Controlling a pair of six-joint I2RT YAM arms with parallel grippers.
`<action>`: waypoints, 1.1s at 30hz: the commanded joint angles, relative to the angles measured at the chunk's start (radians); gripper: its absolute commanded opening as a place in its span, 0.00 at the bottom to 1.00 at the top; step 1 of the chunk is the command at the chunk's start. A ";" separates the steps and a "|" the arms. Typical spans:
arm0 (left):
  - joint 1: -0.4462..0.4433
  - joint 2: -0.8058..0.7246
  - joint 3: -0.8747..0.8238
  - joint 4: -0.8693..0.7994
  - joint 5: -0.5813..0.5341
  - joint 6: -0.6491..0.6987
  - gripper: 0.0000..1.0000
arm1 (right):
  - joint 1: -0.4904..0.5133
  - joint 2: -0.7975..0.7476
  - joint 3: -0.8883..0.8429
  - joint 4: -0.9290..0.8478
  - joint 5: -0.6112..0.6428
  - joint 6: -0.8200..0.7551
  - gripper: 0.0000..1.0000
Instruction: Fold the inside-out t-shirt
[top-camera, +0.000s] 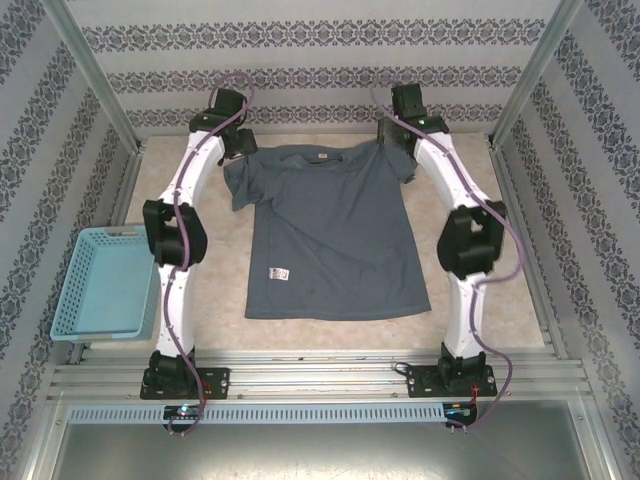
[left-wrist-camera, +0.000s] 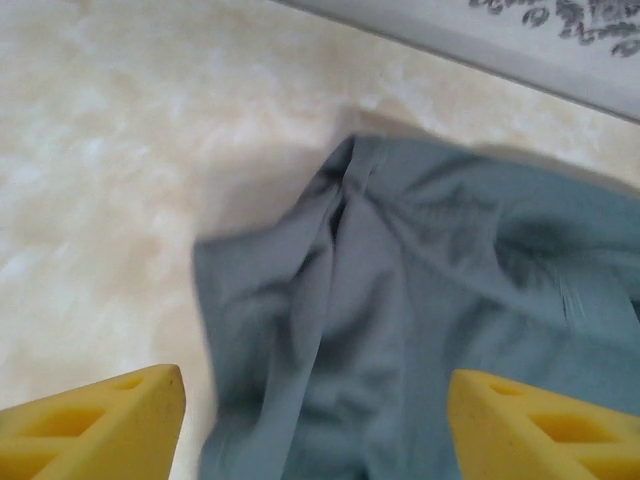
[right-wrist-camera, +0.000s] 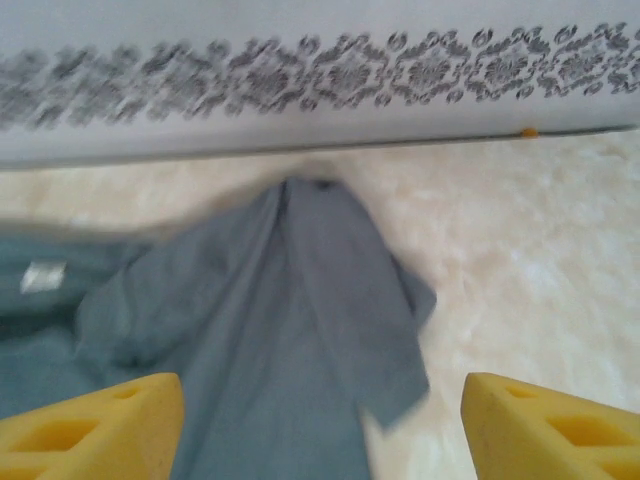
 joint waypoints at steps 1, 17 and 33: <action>-0.051 -0.278 -0.329 0.104 0.011 -0.036 0.76 | 0.092 -0.274 -0.247 0.062 0.030 -0.005 0.76; -0.557 -1.008 -1.302 0.331 -0.004 -0.051 0.84 | 0.433 -1.008 -1.166 0.014 0.061 0.382 0.76; -1.003 -0.624 -1.257 0.275 -0.106 0.090 0.82 | 0.238 -1.275 -1.420 0.041 -0.094 0.500 0.77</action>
